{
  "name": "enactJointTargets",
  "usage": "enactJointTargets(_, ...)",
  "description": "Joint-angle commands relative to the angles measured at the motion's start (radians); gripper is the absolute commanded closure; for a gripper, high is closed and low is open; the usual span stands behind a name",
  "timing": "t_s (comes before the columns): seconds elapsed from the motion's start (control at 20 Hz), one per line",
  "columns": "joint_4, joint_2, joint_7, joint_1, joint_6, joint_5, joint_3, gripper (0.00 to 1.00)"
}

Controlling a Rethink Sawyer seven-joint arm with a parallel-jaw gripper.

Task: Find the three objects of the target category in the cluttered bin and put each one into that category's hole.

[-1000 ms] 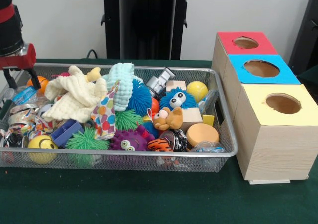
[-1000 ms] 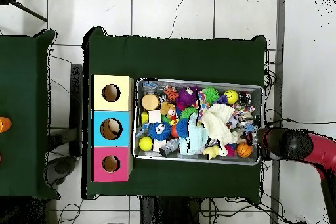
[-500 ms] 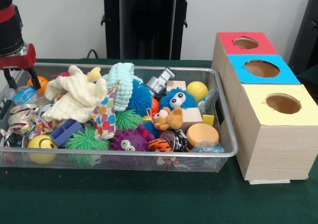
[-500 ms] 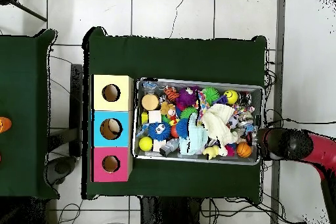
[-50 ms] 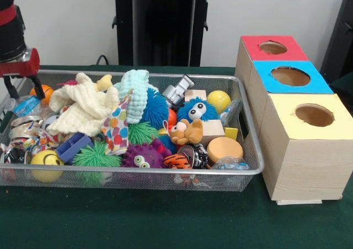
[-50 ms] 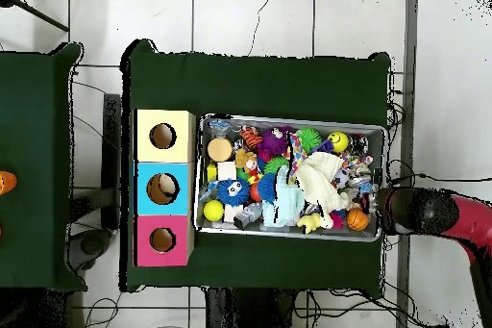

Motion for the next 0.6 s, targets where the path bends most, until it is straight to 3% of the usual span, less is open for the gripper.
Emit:
enactJointTargets(0.05, -0.048, -0.054, -0.207, 0.034, 0.055, -0.046, -0.015, 0.0)
enactJointTargets(0.6, -0.053, -0.095, -0.203, 0.068, 0.113, -0.027, -0.031, 0.0)
